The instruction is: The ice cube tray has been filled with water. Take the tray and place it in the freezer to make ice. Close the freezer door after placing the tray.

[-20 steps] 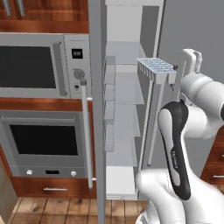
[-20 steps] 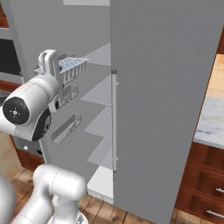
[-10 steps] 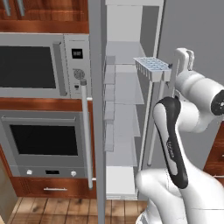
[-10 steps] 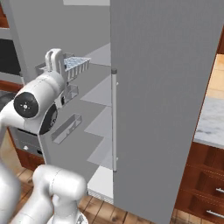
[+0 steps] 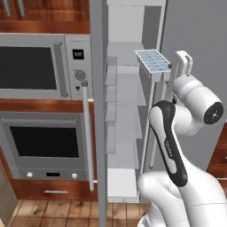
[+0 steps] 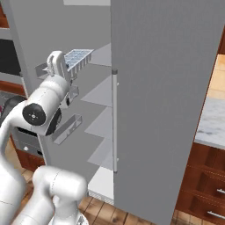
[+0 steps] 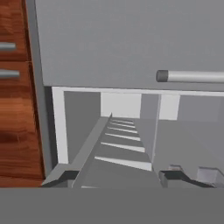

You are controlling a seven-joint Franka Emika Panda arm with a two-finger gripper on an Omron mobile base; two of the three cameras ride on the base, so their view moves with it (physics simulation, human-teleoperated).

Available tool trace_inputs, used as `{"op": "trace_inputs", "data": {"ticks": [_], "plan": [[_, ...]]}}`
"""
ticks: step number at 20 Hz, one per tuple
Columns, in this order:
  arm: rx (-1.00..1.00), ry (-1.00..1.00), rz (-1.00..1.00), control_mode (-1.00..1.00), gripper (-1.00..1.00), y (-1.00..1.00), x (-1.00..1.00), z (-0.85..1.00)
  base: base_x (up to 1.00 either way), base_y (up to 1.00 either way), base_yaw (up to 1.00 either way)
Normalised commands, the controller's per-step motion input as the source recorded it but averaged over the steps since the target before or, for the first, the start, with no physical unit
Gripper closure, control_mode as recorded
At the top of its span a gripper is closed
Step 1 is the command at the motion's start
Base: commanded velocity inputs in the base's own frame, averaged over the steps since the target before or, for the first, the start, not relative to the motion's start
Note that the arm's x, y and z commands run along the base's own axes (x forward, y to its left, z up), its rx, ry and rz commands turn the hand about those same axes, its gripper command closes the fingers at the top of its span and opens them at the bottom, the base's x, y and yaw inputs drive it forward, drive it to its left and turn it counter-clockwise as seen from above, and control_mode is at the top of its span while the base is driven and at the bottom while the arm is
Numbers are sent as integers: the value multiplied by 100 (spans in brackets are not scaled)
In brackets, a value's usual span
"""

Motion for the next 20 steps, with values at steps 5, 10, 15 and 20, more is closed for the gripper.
{"op": "trace_inputs", "data": {"ticks": [5,10,15,20], "plan": [[0,9,-1,-100,100,0,16,22,0,0,0],[0,13,-1,-100,100,0,25,16,0,0,0],[0,3,0,-100,100,0,45,-4,0,0,0],[0,1,-1,-100,100,0,62,-12,0,0,0]]}}
